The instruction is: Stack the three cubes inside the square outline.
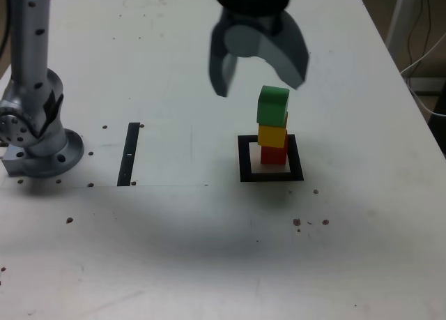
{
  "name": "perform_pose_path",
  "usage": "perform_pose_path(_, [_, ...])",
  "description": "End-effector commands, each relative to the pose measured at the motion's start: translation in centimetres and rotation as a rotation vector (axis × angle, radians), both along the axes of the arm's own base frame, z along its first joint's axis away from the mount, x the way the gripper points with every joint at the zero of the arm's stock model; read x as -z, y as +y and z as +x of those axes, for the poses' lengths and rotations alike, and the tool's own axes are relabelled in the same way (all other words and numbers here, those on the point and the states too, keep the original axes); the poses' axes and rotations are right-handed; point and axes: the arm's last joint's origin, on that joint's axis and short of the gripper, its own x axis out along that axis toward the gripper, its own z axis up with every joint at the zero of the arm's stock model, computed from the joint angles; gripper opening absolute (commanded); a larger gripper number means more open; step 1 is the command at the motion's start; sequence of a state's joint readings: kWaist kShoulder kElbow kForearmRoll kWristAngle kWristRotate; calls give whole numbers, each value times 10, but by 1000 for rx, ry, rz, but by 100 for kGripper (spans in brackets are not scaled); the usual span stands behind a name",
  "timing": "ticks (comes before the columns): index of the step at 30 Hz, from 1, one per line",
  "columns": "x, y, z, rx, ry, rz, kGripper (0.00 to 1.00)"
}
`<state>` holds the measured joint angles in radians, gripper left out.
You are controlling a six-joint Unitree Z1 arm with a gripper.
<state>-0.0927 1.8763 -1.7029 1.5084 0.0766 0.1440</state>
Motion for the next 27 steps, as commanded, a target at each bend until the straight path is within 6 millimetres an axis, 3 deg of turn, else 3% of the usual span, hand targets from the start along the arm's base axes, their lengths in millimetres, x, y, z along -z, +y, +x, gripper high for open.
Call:
perform_pose_path(1, [-6,2,-12,-11,-9,5,100])
perform_pose_path(6, [-8,5,-42,-40,12,13,100])
perform_pose_path(13, [7,9,-87,-96,64,28,100])
perform_pose_path(27, [63,10,-128,-147,133,-13,100])
